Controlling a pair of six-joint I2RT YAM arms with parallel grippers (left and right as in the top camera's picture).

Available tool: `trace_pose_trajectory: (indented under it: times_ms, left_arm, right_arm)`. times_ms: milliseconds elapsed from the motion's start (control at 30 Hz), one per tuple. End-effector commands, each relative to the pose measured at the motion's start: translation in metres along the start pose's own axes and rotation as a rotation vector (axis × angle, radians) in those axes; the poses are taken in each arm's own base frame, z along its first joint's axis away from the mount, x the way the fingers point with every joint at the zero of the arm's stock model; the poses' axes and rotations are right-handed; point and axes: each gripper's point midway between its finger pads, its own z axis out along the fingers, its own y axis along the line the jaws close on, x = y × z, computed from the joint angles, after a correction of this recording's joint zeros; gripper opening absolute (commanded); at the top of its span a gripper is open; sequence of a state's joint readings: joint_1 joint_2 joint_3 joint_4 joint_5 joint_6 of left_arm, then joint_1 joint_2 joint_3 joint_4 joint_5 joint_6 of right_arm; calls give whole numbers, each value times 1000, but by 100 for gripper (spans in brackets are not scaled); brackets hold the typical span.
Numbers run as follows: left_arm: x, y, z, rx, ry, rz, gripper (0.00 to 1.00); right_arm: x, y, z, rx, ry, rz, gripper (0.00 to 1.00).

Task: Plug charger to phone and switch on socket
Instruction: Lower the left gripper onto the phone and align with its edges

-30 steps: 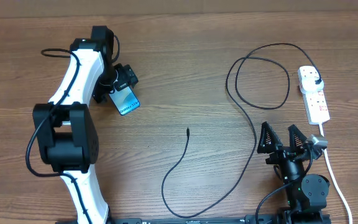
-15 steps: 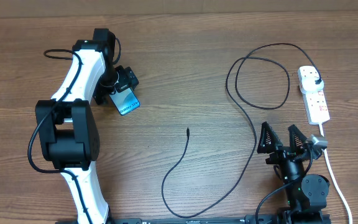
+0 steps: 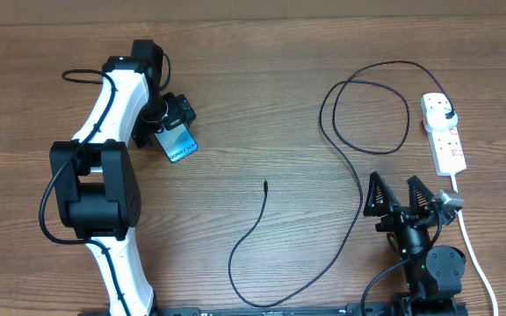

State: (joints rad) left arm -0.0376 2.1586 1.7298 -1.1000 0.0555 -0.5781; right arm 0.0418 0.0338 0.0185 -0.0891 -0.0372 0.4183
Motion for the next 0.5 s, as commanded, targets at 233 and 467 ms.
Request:
trace_pose_trajectory:
  times_ms: [233,467]
  left_arm:
    - [-7,-1,3,-1,-18,-22,100]
    - [-8,0,3,-1,-23,-24,100]
  right_arm:
    - [3,0,1,-5,3,-7,100]
    - [3,0,1,-5,3,-7,100]
